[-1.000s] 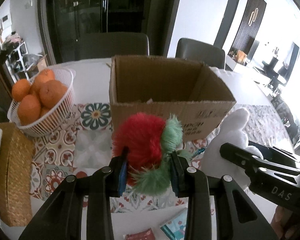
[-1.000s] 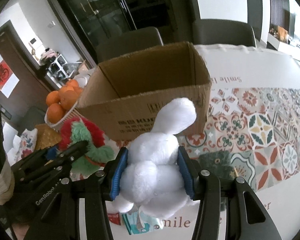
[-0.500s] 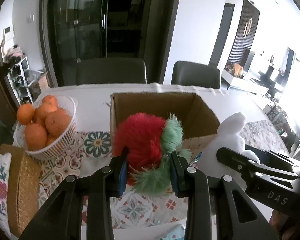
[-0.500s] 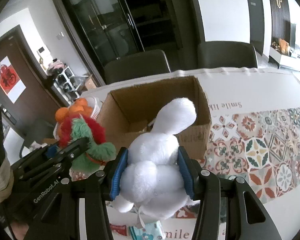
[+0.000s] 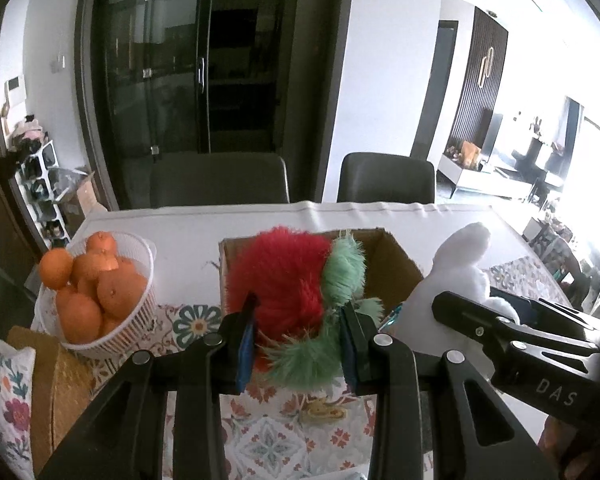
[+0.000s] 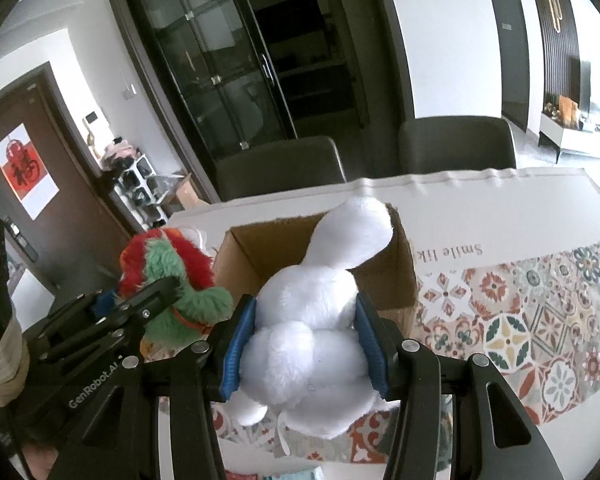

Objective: Organize soft objects
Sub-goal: 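Lower both plushes into the box and open both grippers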

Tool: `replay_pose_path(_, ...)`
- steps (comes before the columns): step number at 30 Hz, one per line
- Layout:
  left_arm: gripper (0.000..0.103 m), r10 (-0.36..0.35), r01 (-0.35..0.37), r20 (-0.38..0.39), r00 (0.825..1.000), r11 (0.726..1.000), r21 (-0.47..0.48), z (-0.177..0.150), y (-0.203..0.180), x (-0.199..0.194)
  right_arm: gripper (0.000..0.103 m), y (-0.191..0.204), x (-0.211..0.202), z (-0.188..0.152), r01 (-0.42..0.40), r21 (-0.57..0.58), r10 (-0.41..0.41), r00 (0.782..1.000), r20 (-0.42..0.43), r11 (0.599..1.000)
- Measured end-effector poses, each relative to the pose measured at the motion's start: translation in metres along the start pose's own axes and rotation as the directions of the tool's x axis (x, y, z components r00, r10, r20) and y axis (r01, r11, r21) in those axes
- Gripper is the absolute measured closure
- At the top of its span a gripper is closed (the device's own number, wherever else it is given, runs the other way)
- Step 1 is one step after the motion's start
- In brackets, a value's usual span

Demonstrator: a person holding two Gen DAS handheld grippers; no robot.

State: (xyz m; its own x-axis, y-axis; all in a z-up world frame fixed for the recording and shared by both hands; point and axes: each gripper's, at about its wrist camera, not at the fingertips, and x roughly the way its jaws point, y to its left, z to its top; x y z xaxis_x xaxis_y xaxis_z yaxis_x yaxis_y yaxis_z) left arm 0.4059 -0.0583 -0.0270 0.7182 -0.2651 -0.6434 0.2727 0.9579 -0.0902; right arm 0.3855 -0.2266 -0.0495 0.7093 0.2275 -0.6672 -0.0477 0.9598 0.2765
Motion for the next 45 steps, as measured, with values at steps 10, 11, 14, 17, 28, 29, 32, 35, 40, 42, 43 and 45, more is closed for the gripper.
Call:
replay_pose_path(10,0.069,0.014,-0.014,0.025,1.000,1.000,0.024,0.023,-0.002,0.004,0.052,-0.001,0.008,0.025,-0.011,-0.004,0.011,1.000,0.018,1.000)
replay_pose_path(11,0.069,0.010,-0.011,0.024,1.000,1.000,0.024,0.026,-0.003,0.007,0.052,-0.001,0.010,0.027,-0.013,-0.003,0.013,1.000,0.017,1.000)
replay_pose_path(14,0.069,0.011,-0.011,0.017,1.000,1.000,0.021,0.033,-0.001,0.014,0.052,-0.004,0.017,0.034,-0.014,-0.003,0.014,1.000,0.015,1.000)
replay_pose_path(17,0.069,0.019,-0.019,0.007,1.000,1.000,0.023,0.040,0.001,0.023,0.052,-0.006,0.027,0.042,-0.014,-0.001,0.014,1.000,0.007,1.000)
replay_pose_path(28,0.069,0.032,-0.031,-0.065,0.997,0.999,0.012,0.048,0.012,0.070,0.052,-0.016,0.070,0.055,-0.016,0.000,0.015,0.998,-0.058,1.000)
replay_pose_path(29,0.069,0.031,-0.030,-0.075,0.997,1.000,0.008,0.048,0.013,0.076,0.052,-0.017,0.074,0.056,-0.016,0.000,0.016,0.998,-0.064,1.000)
replay_pose_path(32,0.068,0.039,-0.038,-0.107,0.993,0.999,0.006,0.046,0.015,0.092,0.052,-0.022,0.089,0.059,-0.023,0.007,0.024,0.995,-0.098,1.000)
replay_pose_path(35,0.068,0.037,-0.036,-0.139,0.990,0.999,0.004,0.044,0.018,0.107,0.052,-0.027,0.104,0.059,-0.024,0.021,0.027,0.991,-0.131,0.999)
replay_pose_path(40,0.068,0.041,-0.040,-0.187,0.981,0.999,0.005,0.037,0.021,0.129,0.052,-0.032,0.126,0.054,-0.012,0.024,0.016,0.983,-0.185,1.000)
replay_pose_path(42,0.066,0.047,-0.046,-0.206,0.977,0.999,0.009,0.033,0.022,0.136,0.052,-0.034,0.133,0.051,-0.004,0.023,0.008,0.979,-0.205,1.000)
replay_pose_path(43,0.064,0.046,-0.045,-0.217,0.975,0.999,0.010,0.031,0.022,0.140,0.051,-0.035,0.137,0.050,-0.003,0.024,0.008,0.976,-0.217,1.000)
replay_pose_path(45,0.063,0.039,-0.039,-0.237,0.971,0.999,0.005,0.027,0.023,0.145,0.051,-0.036,0.143,0.047,-0.004,0.018,0.008,0.971,-0.239,1.000)
